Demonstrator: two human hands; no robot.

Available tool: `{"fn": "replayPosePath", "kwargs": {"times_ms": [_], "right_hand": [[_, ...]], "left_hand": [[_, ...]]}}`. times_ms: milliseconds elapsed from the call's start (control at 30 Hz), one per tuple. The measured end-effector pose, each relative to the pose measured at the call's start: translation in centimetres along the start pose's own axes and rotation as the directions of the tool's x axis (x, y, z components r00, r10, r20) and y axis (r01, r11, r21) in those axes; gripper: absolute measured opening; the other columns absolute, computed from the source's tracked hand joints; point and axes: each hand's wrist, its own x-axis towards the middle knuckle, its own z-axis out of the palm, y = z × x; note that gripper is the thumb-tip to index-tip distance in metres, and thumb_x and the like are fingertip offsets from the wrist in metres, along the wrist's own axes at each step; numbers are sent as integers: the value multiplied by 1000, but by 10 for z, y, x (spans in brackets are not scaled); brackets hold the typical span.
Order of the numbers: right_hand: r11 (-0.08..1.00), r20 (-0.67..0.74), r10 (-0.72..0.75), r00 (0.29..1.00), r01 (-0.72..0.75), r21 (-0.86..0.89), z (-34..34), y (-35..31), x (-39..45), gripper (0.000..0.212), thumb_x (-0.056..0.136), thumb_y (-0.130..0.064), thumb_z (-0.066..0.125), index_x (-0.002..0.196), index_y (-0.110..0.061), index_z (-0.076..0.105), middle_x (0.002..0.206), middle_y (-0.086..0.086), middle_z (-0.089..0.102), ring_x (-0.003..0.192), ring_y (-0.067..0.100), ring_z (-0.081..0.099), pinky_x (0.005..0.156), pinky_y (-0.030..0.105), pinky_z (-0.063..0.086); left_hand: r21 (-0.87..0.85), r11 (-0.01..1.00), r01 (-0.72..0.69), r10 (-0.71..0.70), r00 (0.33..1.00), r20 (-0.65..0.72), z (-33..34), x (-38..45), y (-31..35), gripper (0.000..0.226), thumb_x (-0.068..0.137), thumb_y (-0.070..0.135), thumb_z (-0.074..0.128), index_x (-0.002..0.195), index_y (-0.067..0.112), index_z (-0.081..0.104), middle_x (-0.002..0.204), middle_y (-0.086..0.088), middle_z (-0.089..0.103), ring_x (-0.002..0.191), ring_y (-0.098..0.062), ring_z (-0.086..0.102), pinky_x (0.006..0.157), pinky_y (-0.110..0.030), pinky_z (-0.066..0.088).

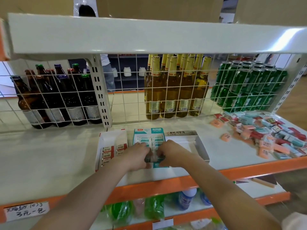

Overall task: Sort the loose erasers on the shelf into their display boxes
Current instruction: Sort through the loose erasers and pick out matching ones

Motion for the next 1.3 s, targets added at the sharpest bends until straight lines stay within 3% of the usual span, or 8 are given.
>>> {"fn": "replayPosePath", "kwargs": {"times_ms": [133, 233, 400, 567, 700, 833, 1067, 1300], "right_hand": [[1000, -64, -17, 998, 17, 7, 5, 0, -2, 20, 82, -24, 66, 97, -10, 66, 104, 6, 61, 82, 15, 48, 70, 21, 37], [999, -100, -40, 994, 39, -18, 8, 2, -4, 23, 83, -24, 64, 100, -10, 65, 106, 7, 60, 95, 22, 53, 72, 22, 37], [997, -123, -56, 991, 48, -61, 12, 5, -6, 24, 85, -22, 59, 105, -10, 62, 110, 9, 57, 104, 23, 45, 83, 28, 41], [998, -123, -54, 991, 48, -50, 12, 3, -6, 22, 85, -18, 58, 105, -9, 62, 111, 9, 56, 107, 22, 44, 84, 26, 39], [999, -112, -38, 993, 34, -39, 13, 4, -5, 22, 85, -19, 58, 104, -10, 62, 110, 9, 56, 107, 23, 45, 81, 25, 37], [1000, -107, -19, 994, 19, 1, 8, 11, -11, 36, 86, -23, 60, 120, -14, 58, 119, 8, 52, 114, 24, 43, 92, 30, 39], [989, -125, 112, 986, -98, 113, -11, 66, -33, 40, 90, -26, 57, 129, -22, 52, 132, 5, 49, 121, 20, 45, 98, 30, 39], [972, -113, 210, 971, -195, 131, -31, 133, -64, 36, 91, -21, 54, 127, -18, 54, 123, 5, 53, 111, 21, 51, 87, 23, 38]], "left_hand": [[-5, 1000, 21, -21, 999, -39, 4, 1, 2, 36, 83, 34, 65, 112, 15, 55, 114, -3, 50, 103, -19, 49, 83, -29, 44], [35, 999, 31, -29, 998, -50, 2, 3, 3, 39, 81, 37, 67, 111, 15, 56, 114, -4, 51, 103, -20, 51, 83, -31, 46], [122, 989, 86, -80, 995, -51, -1, -1, 2, 42, 78, 48, 66, 106, 18, 58, 105, -2, 55, 95, -19, 55, 76, -30, 47], [151, 987, 47, -44, 999, -24, -1, -4, 4, 31, 86, 39, 62, 104, 15, 58, 105, -4, 60, 93, -20, 59, 73, -29, 46], [88, 995, 45, -42, 999, -31, 0, -5, 6, 27, 85, 37, 63, 101, 17, 56, 104, -2, 57, 92, -18, 57, 69, -27, 42], [13, 1000, 7, -6, 999, -49, -3, -2, 13, 30, 84, 36, 62, 107, 19, 56, 106, 0, 55, 83, -12, 48, 65, -25, 39], [-59, 996, -65, 59, 993, -104, -16, 18, 48, 30, 89, 31, 54, 117, 21, 56, 116, 1, 56, 107, -19, 55, 83, -32, 47], [-154, 983, -96, 76, 988, -135, -24, 58, 99, 34, 90, 32, 55, 123, 24, 54, 120, 4, 56, 105, -13, 53, 87, -29, 46]]}}
